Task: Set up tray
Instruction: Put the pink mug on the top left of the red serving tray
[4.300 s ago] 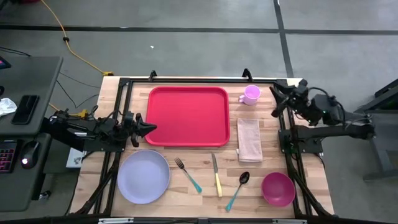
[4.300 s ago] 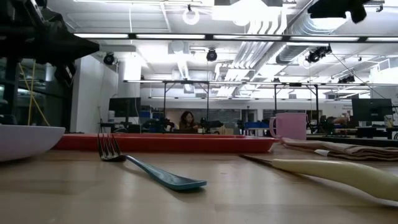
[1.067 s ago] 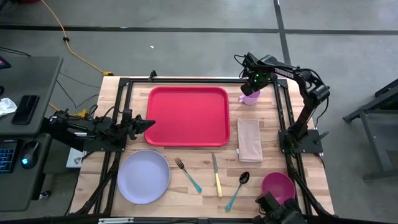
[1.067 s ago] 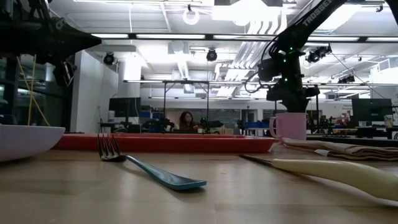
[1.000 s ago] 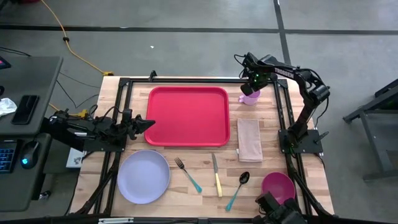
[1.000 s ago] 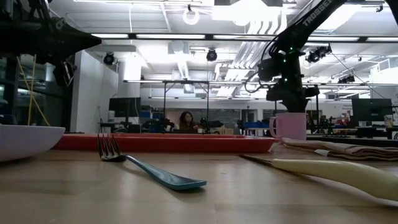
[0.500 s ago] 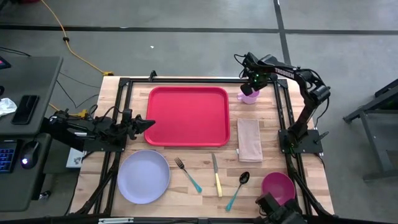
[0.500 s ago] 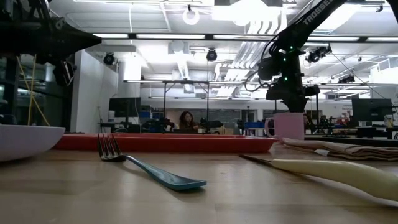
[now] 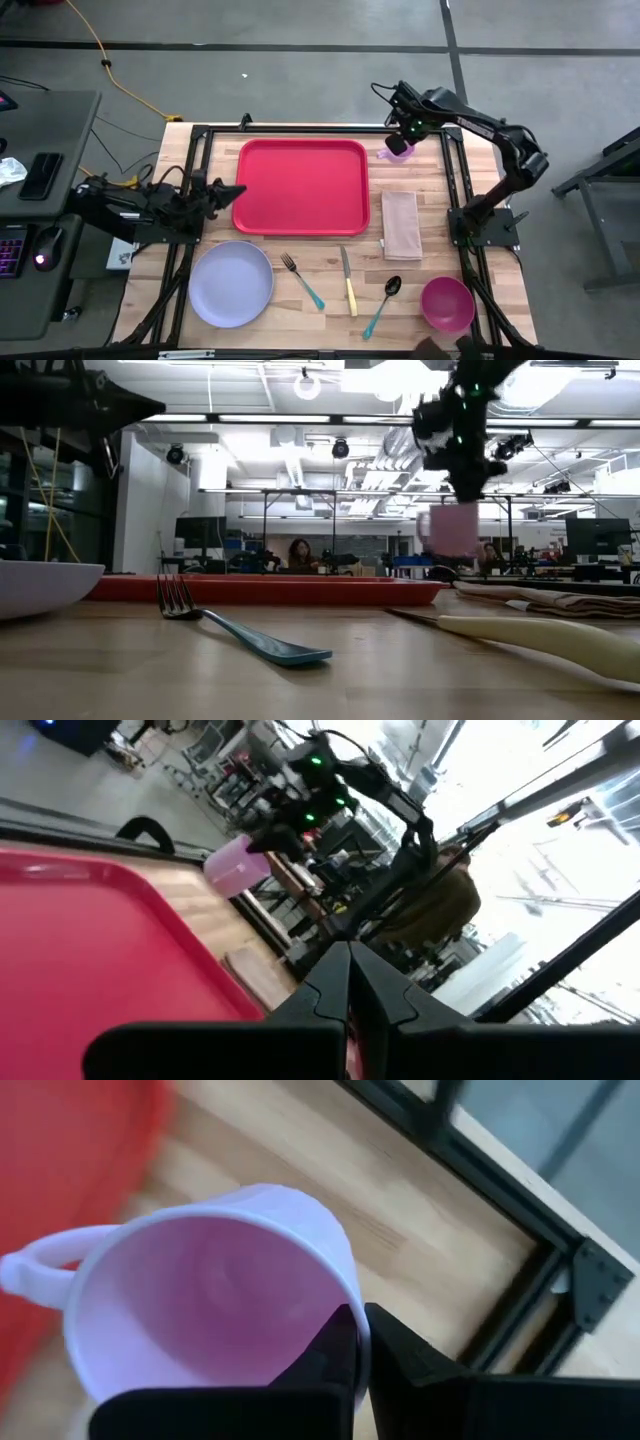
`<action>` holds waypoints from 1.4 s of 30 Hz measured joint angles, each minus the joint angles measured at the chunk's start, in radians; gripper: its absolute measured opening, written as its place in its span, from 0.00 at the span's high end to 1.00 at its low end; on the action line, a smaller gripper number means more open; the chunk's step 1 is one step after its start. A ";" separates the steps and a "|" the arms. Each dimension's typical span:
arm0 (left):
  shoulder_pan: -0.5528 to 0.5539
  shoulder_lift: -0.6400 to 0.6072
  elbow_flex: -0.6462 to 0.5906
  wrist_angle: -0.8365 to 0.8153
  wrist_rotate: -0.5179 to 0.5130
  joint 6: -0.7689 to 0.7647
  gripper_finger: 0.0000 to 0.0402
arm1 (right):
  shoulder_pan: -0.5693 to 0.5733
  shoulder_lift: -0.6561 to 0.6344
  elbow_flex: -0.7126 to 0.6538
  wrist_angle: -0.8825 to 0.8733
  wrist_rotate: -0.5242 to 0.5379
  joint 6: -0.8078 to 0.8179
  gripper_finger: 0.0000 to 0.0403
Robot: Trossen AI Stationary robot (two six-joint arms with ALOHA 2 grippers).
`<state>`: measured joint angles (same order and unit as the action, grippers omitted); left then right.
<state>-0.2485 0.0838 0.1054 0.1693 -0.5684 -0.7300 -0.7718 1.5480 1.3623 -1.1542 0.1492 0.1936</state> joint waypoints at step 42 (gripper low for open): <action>0.000 0.877 0.600 -0.193 -0.036 0.746 0.90 | 0.486 0.365 0.615 0.122 -0.237 0.331 1.00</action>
<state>-0.2485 0.9607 0.7059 -0.0232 -0.6048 0.0160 -0.2857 1.9133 1.9776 -1.0326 -0.0877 0.5243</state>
